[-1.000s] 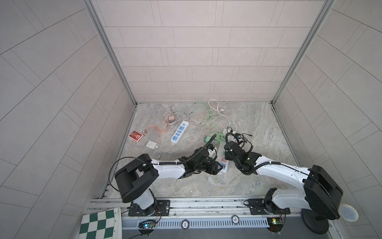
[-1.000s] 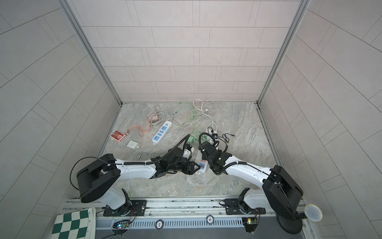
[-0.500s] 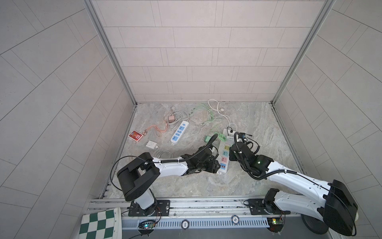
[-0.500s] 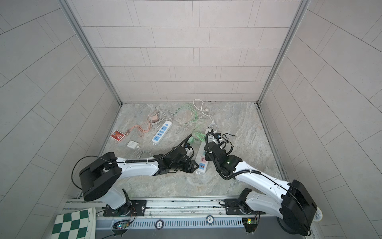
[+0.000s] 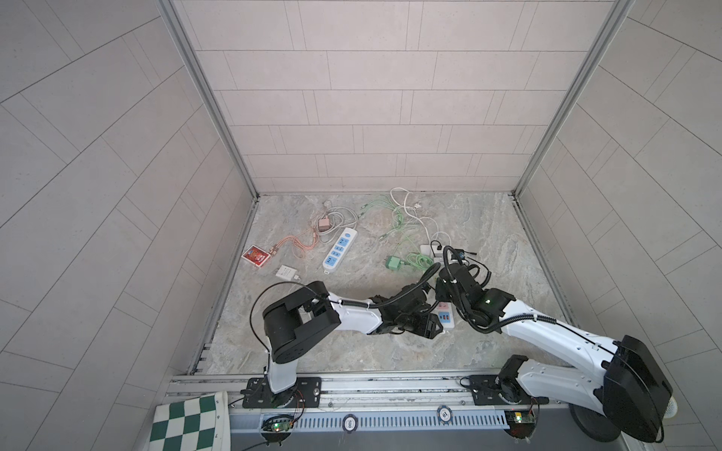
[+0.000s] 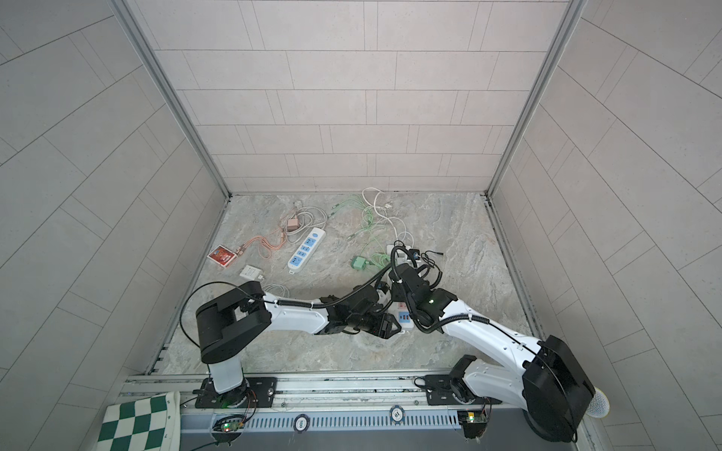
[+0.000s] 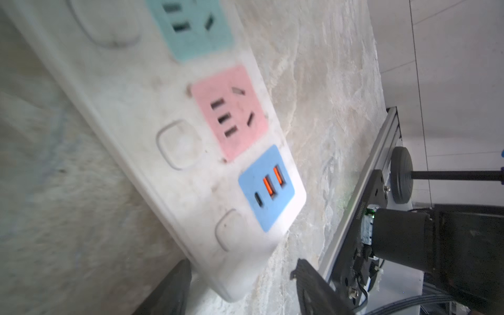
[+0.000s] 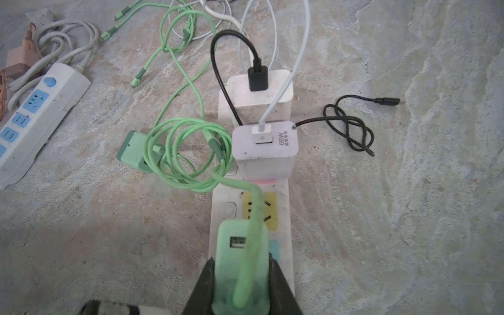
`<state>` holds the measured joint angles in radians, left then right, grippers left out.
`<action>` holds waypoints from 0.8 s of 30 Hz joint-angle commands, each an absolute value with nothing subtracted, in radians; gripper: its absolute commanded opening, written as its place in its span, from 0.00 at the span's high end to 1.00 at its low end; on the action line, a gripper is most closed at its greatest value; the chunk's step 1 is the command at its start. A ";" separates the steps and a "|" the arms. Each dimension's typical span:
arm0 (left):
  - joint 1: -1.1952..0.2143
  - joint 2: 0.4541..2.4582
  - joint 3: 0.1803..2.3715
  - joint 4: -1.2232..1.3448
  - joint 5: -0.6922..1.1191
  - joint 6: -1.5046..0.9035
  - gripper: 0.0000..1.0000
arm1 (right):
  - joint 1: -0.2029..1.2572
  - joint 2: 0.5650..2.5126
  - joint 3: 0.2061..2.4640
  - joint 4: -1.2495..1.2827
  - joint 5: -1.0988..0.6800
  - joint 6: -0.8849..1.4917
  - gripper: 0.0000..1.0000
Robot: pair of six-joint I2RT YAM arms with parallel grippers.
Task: Insert plugs into power strip
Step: Rotate the socket at the center of the table.
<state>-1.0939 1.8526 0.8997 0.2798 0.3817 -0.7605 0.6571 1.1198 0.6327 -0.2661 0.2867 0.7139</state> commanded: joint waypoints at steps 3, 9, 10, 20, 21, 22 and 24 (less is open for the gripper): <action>-1.070 1.773 0.839 0.248 0.373 -0.757 0.31 | 0.630 1.104 0.592 -0.278 0.268 0.688 0.99; -0.996 1.609 0.741 0.188 0.333 -0.731 0.28 | 0.629 1.107 0.534 -0.208 0.223 0.689 0.99; -0.990 1.585 0.737 0.162 0.321 -0.730 0.28 | 0.630 1.105 0.527 -0.195 0.222 0.689 0.99; -0.955 1.473 0.723 0.055 0.244 -0.671 0.27 | 0.630 1.100 0.527 -0.156 0.263 0.659 0.99; -0.953 1.469 0.722 0.056 0.244 -0.672 0.27 | 0.630 1.105 0.528 -0.153 0.265 0.657 0.99; -0.951 1.467 0.721 0.057 0.244 -0.671 0.27 | 0.630 1.110 0.526 -0.150 0.265 0.657 0.99; -0.947 1.462 0.721 0.055 0.243 -0.670 0.27 | 0.630 1.121 0.525 -0.143 0.262 0.661 1.00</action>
<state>-0.9554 1.4849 0.7319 0.0795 0.2630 -0.6888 0.6319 1.1122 0.5339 -0.1608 0.2329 0.6647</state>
